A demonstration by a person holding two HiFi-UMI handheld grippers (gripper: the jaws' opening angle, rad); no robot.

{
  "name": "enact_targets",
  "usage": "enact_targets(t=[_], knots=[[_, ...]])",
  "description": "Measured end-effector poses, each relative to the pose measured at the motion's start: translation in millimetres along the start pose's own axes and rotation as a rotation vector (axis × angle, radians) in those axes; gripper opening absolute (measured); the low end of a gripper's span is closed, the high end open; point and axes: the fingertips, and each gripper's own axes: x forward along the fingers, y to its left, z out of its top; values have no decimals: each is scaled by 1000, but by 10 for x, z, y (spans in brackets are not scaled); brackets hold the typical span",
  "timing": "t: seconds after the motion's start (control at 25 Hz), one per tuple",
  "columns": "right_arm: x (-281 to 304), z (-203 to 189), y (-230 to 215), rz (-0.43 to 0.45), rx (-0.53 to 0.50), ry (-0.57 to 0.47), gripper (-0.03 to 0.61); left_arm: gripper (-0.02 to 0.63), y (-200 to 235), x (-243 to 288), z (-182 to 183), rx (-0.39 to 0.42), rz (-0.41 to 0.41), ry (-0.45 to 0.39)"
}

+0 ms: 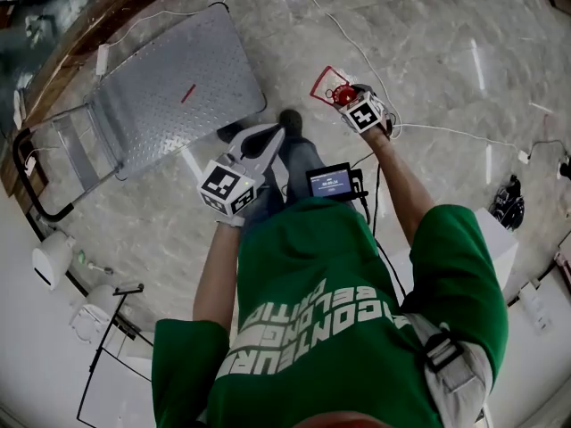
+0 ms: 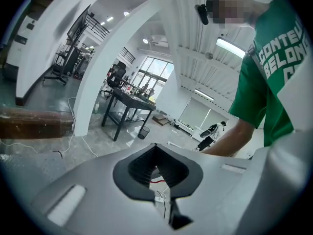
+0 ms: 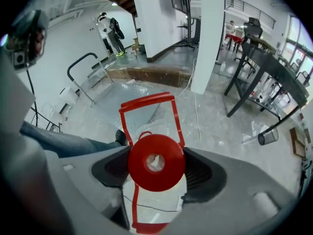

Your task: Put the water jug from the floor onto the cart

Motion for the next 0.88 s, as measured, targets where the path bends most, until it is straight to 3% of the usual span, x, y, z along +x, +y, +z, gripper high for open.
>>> enact_targets(t=[0.56,0.88], knots=[[-1179,1502,-56,17,-130,-293,299,9,225,-270,462,23,123,-105],[-1616,2365,202,40,-237,-431,299,9,423,-626,756,40,211,-200]])
